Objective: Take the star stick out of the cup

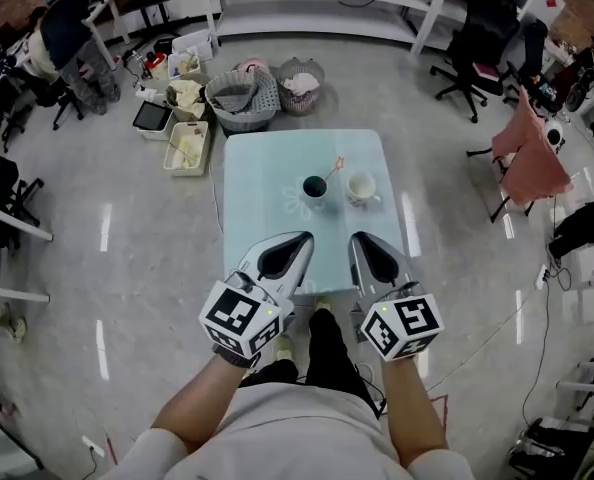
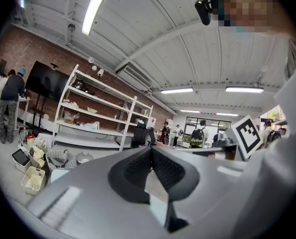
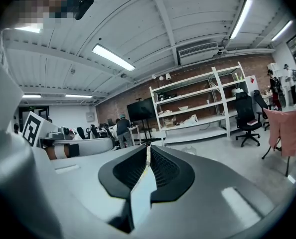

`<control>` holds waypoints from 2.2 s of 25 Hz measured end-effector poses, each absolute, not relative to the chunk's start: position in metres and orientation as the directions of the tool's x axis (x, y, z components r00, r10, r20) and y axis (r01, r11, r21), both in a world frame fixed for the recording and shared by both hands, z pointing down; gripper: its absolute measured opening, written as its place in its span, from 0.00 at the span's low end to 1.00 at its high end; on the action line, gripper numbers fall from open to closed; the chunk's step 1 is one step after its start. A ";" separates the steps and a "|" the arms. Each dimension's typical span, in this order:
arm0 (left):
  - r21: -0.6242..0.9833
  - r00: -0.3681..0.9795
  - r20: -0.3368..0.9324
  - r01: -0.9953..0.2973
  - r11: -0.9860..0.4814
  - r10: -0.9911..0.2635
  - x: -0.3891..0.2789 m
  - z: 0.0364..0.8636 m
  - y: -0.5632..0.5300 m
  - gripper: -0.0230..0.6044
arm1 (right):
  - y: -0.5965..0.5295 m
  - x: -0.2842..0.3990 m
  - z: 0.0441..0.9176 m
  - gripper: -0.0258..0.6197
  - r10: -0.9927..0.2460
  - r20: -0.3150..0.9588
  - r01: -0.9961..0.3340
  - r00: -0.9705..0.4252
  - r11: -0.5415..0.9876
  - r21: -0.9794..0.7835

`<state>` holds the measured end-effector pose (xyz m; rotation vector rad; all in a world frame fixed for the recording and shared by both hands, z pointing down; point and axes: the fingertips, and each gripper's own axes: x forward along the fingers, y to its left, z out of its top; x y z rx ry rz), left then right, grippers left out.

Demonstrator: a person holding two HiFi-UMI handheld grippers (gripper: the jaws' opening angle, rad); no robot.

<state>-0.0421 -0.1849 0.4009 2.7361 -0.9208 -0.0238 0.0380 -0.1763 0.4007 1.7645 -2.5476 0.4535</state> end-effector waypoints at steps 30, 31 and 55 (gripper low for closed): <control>0.290 0.696 0.217 -0.715 -0.636 -0.684 0.027 0.550 -0.389 0.04 | -0.429 0.111 0.635 0.16 -0.748 0.520 -0.900 -0.413 0.247 -0.359; 0.293 0.694 0.223 -0.717 -0.632 -0.684 0.027 0.554 -0.391 0.05 | -0.431 0.111 0.640 0.16 -0.741 0.528 -0.899 -0.414 0.243 -0.363; 0.314 0.685 0.237 -0.725 -0.613 -0.689 0.011 0.566 -0.385 0.04 | -0.448 0.101 0.650 0.09 -0.734 0.542 -0.894 -0.410 0.206 -0.398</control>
